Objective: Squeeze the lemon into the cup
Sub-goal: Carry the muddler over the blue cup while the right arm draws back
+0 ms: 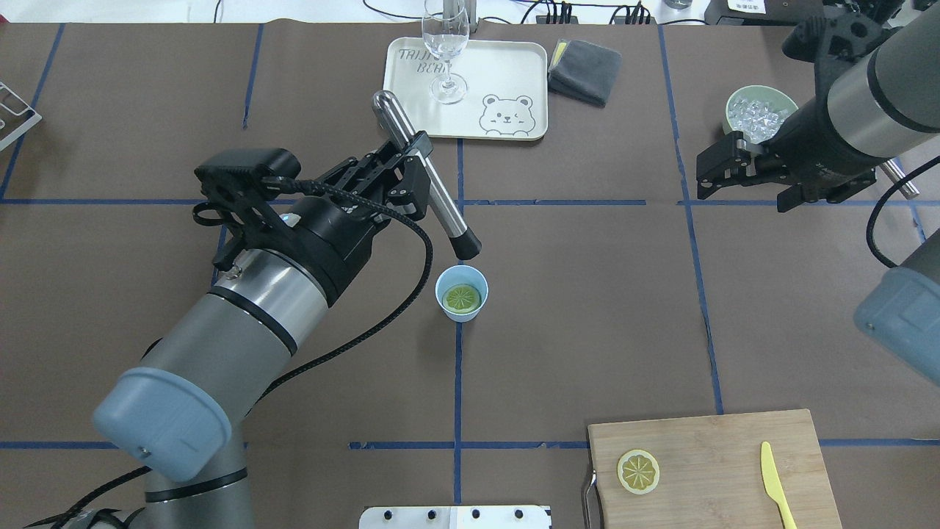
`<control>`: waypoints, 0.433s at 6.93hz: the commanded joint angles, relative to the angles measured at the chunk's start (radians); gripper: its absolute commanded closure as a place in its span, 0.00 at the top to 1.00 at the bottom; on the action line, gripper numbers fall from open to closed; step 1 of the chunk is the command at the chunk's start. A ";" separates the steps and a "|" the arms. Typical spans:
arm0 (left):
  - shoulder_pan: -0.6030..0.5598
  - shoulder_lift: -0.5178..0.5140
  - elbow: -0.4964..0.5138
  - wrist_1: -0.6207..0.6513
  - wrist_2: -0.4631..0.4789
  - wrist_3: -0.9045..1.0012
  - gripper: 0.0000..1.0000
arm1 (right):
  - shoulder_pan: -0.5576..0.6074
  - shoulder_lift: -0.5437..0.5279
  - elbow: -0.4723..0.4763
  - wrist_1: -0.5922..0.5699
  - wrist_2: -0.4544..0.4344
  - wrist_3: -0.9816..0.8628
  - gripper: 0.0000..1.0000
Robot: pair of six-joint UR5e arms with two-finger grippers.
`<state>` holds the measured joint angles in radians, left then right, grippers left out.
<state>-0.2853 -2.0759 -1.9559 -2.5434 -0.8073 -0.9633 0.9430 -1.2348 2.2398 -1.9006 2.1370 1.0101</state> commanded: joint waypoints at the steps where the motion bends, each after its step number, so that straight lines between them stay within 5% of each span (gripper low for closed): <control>1: 0.001 0.000 0.060 -0.112 0.007 0.211 0.00 | 0.063 -0.058 -0.002 -0.009 0.026 -0.133 1.00; 3: 0.005 0.000 0.112 -0.113 0.008 0.267 0.00 | 0.204 -0.164 -0.040 -0.009 0.068 -0.442 1.00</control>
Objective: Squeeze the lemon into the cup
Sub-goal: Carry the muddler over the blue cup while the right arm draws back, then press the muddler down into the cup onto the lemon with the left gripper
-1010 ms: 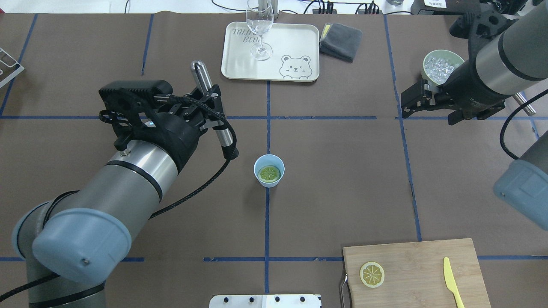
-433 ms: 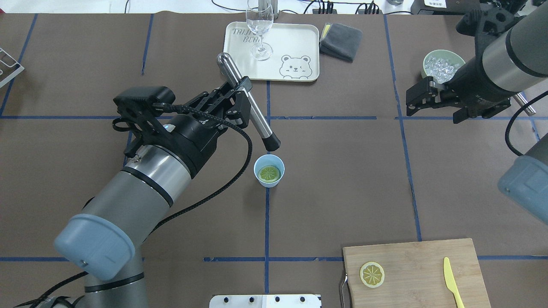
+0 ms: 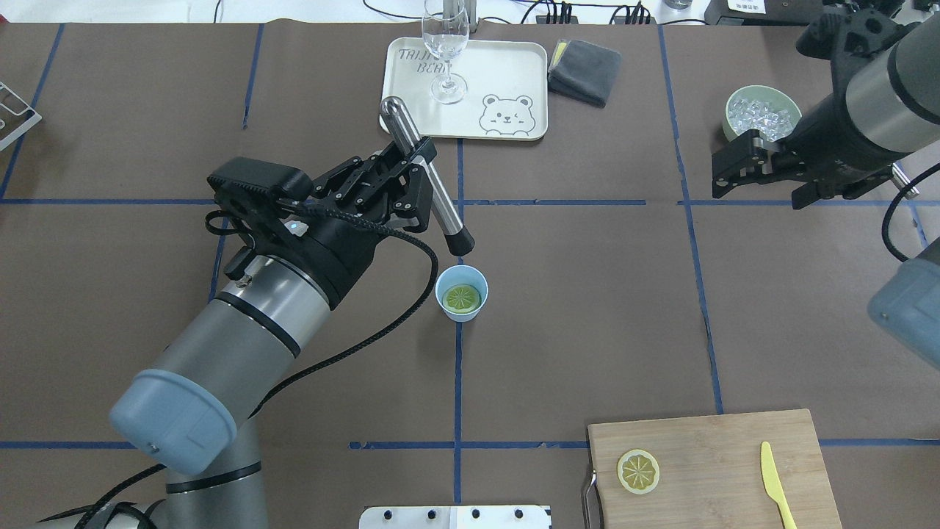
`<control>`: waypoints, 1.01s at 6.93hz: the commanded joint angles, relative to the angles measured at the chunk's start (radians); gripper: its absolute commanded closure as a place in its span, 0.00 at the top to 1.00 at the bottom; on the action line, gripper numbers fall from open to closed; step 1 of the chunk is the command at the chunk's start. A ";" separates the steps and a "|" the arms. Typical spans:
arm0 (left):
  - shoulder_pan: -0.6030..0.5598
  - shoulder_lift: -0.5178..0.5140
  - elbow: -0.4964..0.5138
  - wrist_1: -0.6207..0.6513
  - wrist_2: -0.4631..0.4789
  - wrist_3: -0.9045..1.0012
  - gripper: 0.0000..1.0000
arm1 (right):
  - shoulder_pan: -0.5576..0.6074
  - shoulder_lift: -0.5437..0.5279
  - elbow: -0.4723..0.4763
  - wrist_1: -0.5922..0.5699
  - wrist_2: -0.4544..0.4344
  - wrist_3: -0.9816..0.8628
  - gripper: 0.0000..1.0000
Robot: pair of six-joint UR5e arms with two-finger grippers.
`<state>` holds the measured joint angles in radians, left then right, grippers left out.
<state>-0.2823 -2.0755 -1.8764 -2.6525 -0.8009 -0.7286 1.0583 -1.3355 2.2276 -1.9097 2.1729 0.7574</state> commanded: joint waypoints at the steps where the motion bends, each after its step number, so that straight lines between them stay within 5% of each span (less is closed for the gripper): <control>1: 0.003 0.000 0.070 -0.009 0.002 0.034 0.00 | 0.182 -0.106 -0.081 0.003 0.101 -0.369 1.00; 3: 0.021 -0.001 0.098 -0.009 0.003 0.034 0.00 | 0.293 -0.137 -0.149 0.000 0.113 -0.583 1.00; 7: 0.029 -0.034 0.177 -0.014 0.003 0.029 0.00 | 0.301 -0.136 -0.167 0.001 0.113 -0.590 1.00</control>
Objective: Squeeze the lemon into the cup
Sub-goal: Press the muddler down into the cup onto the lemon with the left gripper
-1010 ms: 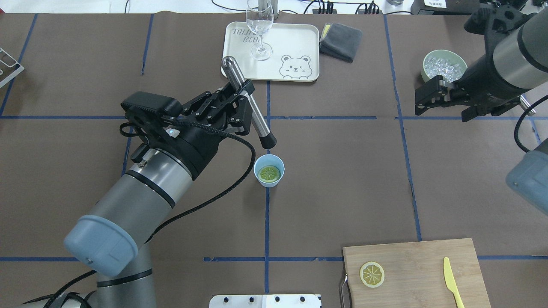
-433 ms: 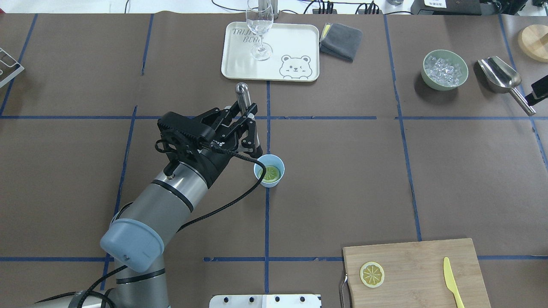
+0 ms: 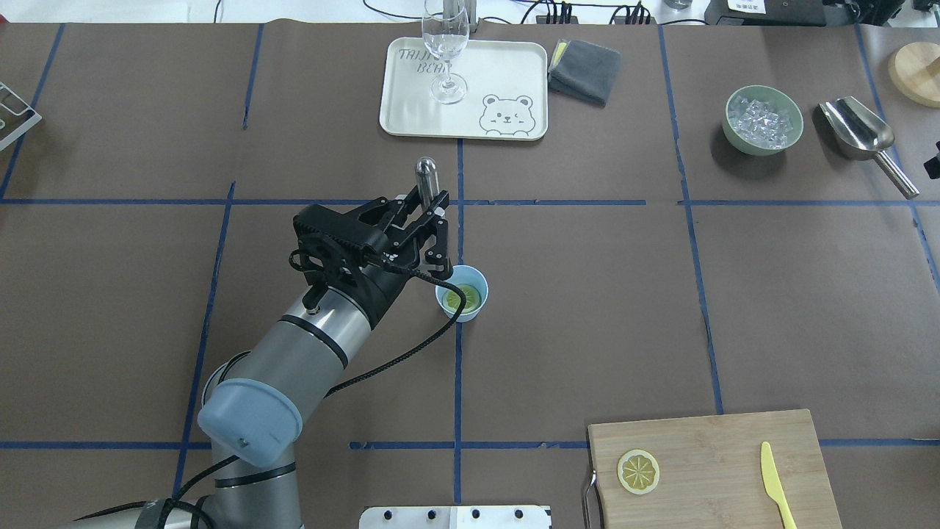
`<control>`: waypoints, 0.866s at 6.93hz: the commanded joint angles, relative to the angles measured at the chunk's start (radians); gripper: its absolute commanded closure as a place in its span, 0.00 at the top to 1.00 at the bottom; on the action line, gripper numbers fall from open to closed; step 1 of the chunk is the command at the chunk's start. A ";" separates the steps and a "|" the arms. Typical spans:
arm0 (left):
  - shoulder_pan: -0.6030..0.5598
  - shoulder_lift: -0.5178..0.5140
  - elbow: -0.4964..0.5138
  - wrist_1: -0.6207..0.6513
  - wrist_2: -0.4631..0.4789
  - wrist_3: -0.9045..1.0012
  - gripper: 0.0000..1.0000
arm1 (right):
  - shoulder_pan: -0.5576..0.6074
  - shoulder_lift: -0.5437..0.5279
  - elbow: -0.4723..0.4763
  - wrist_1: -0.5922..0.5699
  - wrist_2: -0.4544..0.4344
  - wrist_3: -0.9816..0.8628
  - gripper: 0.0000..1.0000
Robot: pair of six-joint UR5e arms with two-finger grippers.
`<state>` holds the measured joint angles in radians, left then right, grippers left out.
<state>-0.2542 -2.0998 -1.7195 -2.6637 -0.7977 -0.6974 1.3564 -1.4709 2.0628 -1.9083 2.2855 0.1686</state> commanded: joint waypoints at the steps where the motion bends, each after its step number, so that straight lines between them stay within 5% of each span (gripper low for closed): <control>1: 0.003 -0.017 0.029 -0.002 0.000 -0.004 0.00 | 0.006 0.001 -0.003 0.000 0.000 -0.001 1.00; 6: 0.004 -0.071 0.132 -0.030 0.000 -0.007 0.00 | 0.009 0.001 -0.018 0.002 0.000 -0.001 1.00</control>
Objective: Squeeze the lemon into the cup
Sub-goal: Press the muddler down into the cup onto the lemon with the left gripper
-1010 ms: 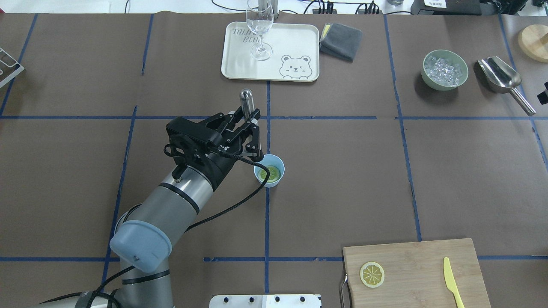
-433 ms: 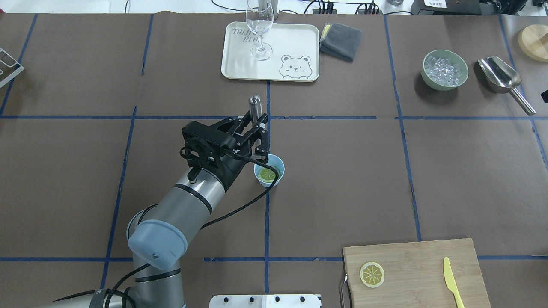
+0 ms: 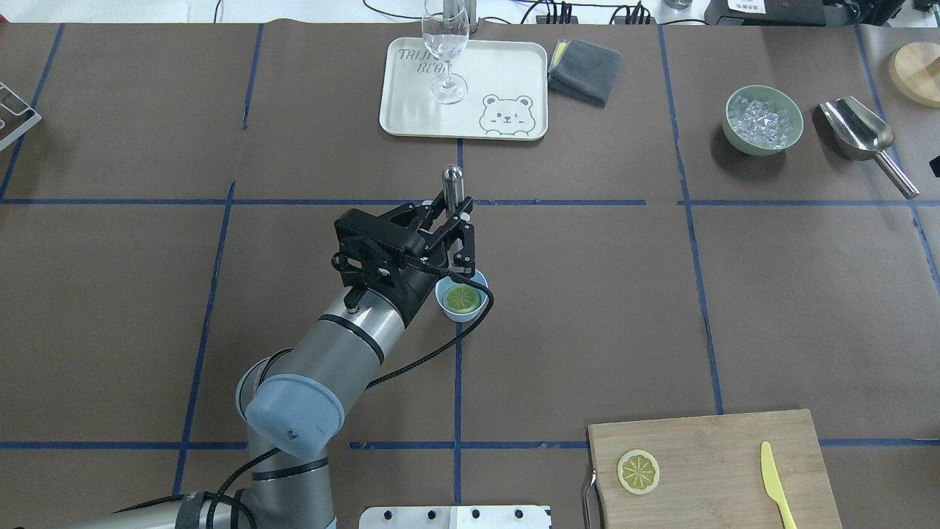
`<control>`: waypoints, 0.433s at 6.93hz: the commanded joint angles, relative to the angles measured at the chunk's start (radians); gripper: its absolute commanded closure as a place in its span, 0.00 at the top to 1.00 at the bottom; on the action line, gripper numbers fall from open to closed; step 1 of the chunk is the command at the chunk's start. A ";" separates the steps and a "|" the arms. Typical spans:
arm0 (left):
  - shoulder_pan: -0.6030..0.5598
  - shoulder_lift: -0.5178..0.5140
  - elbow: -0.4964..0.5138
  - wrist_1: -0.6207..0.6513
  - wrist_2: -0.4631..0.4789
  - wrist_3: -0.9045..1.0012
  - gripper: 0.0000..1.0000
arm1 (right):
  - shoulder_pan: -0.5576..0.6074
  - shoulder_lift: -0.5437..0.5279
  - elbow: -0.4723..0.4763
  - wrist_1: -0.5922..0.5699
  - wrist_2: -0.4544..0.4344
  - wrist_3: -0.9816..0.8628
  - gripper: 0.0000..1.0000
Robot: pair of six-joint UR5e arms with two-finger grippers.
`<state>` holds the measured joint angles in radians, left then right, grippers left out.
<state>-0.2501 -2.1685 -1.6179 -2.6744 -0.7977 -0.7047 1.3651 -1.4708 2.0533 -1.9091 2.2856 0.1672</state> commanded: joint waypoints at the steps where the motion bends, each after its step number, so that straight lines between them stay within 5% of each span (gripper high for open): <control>1: 0.000 -0.005 0.073 -0.068 0.000 -0.001 0.00 | 0.000 0.001 -0.016 0.007 0.002 0.000 1.00; 3: 0.029 0.001 0.081 -0.079 -0.002 -0.001 0.00 | 0.003 0.006 -0.022 0.009 0.006 0.000 1.00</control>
<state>-0.2390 -2.1711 -1.5452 -2.7433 -0.7987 -0.7055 1.3664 -1.4677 2.0348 -1.9017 2.2902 0.1672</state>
